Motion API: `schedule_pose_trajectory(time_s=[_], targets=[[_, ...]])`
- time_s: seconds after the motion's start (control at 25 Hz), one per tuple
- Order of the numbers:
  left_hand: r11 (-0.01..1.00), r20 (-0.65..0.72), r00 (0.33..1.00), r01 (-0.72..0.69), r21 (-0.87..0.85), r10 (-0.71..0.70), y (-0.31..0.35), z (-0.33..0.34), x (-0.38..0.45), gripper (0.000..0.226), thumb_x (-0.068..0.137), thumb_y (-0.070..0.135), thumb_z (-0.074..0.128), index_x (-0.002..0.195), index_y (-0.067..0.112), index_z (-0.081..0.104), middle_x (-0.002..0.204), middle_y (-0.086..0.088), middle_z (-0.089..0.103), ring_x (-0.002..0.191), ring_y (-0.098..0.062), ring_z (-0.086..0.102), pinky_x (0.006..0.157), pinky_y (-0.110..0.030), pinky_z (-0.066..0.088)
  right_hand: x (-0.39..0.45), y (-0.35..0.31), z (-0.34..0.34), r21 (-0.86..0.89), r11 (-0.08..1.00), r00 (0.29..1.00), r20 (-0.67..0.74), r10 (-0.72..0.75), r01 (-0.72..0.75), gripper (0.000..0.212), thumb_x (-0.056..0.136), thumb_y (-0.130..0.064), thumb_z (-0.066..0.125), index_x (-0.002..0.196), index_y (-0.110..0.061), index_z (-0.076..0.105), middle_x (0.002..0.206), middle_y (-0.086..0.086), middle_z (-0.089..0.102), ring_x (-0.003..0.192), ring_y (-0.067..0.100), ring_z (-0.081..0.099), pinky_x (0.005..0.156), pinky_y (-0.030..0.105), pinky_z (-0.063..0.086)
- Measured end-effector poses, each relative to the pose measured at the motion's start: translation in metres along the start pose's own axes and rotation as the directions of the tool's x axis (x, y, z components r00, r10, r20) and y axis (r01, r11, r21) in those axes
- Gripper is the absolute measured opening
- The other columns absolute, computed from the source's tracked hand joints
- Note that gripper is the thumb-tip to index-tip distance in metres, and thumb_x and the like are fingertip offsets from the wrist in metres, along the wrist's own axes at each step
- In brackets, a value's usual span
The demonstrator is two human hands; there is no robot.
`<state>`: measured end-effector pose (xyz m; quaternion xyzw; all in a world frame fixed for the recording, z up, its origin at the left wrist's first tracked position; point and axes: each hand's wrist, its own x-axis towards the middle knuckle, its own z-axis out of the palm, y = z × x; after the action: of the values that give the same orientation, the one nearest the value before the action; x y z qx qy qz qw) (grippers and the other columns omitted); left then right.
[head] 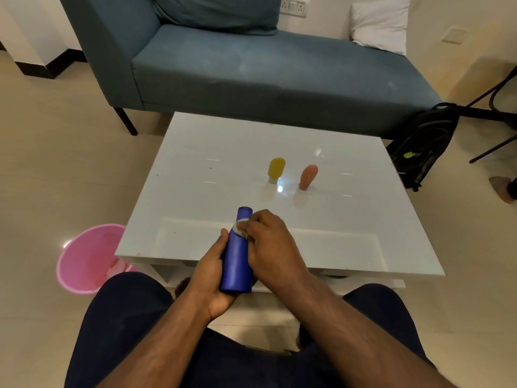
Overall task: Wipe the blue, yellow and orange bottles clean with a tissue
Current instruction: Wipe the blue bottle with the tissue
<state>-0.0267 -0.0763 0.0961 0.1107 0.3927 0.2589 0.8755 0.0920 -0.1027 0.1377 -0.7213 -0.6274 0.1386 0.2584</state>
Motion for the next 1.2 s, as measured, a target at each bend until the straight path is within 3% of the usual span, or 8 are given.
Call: schedule_pose_trajectory(time_s=[0.12, 0.24, 0.44, 0.56, 0.64, 0.84, 1.04, 1.2], targets=[[0.997, 0.024, 0.998, 0.052, -0.064, -0.051, 0.003, -0.005, 0.002, 0.060, 0.096, 0.054, 0.056, 0.132, 0.006, 0.063, 0.108, -0.017, 0.072, 0.092, -0.028, 0.072, 0.081, -0.041, 0.058, -0.036, -0.013, 0.007, -0.096, 0.982, 0.986, 0.048, -0.159, 0.163, 0.028, 0.083, -0.009, 0.062, 0.110, -0.017, 0.063, 0.103, 0.002, 0.058, 0.092, 0.020, 0.050, 0.080, 0.033, 0.048], [0.995, 0.042, 0.997, 0.075, -0.072, -0.072, 0.003, -0.005, 0.003, 0.063, 0.095, 0.055, 0.056, 0.132, 0.005, 0.063, 0.112, -0.017, 0.071, 0.096, -0.029, 0.071, 0.087, -0.043, 0.055, -0.044, -0.011, 0.009, -0.098, 0.971, 0.974, 0.086, -0.210, 0.218, 0.035, 0.079, -0.011, 0.068, 0.111, -0.022, 0.063, 0.100, -0.003, 0.060, 0.089, 0.017, 0.050, 0.079, 0.028, 0.049], [1.000, -0.002, 1.000, 0.019, 0.004, -0.019, -0.001, 0.004, -0.002, 0.050, 0.097, 0.053, 0.052, 0.126, 0.013, 0.065, 0.100, -0.015, 0.074, 0.082, -0.028, 0.071, 0.076, -0.043, 0.056, 0.005, 0.002, -0.001, 0.019, 0.998, 0.998, -0.021, 0.057, -0.056, 0.020, 0.090, -0.025, 0.055, 0.109, -0.023, 0.061, 0.105, -0.004, 0.051, 0.087, 0.008, 0.047, 0.083, 0.025, 0.049], [0.998, 0.022, 1.000, 0.018, -0.064, -0.017, 0.002, 0.002, -0.004, 0.060, 0.096, 0.059, 0.049, 0.128, 0.011, 0.064, 0.105, -0.018, 0.074, 0.090, -0.030, 0.073, 0.080, -0.045, 0.057, -0.022, -0.013, 0.012, -0.137, 0.974, 0.983, 0.058, -0.172, 0.178, 0.032, 0.083, -0.016, 0.064, 0.114, -0.022, 0.060, 0.107, -0.001, 0.056, 0.093, 0.018, 0.048, 0.081, 0.032, 0.050], [0.996, 0.035, 0.999, 0.025, -0.089, -0.022, 0.002, 0.000, -0.004, 0.065, 0.094, 0.062, 0.049, 0.129, 0.010, 0.065, 0.106, -0.019, 0.073, 0.093, -0.031, 0.072, 0.086, -0.046, 0.054, -0.036, -0.014, 0.011, -0.136, 0.961, 0.966, 0.129, -0.222, 0.239, 0.036, 0.082, -0.016, 0.067, 0.116, -0.024, 0.060, 0.107, -0.003, 0.058, 0.094, 0.018, 0.049, 0.082, 0.031, 0.049], [1.000, -0.013, 1.000, 0.017, 0.004, -0.017, 0.000, 0.004, -0.002, 0.060, 0.093, 0.061, 0.052, 0.126, 0.013, 0.064, 0.099, -0.016, 0.074, 0.080, -0.029, 0.072, 0.072, -0.041, 0.059, 0.002, 0.004, 0.001, -0.057, 0.998, 1.000, -0.006, -0.016, 0.015, 0.025, 0.090, -0.022, 0.057, 0.115, -0.022, 0.061, 0.111, -0.001, 0.055, 0.099, 0.019, 0.051, 0.087, 0.031, 0.048], [0.999, 0.026, 0.999, 0.044, -0.028, -0.043, 0.003, -0.001, -0.003, 0.066, 0.093, 0.060, 0.054, 0.132, 0.008, 0.062, 0.108, -0.019, 0.072, 0.094, -0.030, 0.073, 0.079, -0.043, 0.059, -0.037, -0.007, 0.008, -0.081, 0.978, 0.978, 0.091, -0.186, 0.194, 0.031, 0.085, -0.018, 0.063, 0.115, -0.023, 0.061, 0.106, -0.002, 0.060, 0.093, 0.018, 0.051, 0.082, 0.028, 0.048], [1.000, -0.010, 1.000, 0.009, 0.021, -0.009, 0.000, 0.004, -0.003, 0.054, 0.094, 0.053, 0.057, 0.129, 0.012, 0.063, 0.102, -0.016, 0.073, 0.082, -0.028, 0.070, 0.070, -0.039, 0.059, -0.002, 0.007, 0.000, 0.065, 0.998, 1.000, -0.014, 0.024, -0.023, 0.019, 0.091, -0.024, 0.056, 0.108, -0.023, 0.064, 0.104, -0.003, 0.056, 0.095, 0.016, 0.054, 0.084, 0.027, 0.048]])
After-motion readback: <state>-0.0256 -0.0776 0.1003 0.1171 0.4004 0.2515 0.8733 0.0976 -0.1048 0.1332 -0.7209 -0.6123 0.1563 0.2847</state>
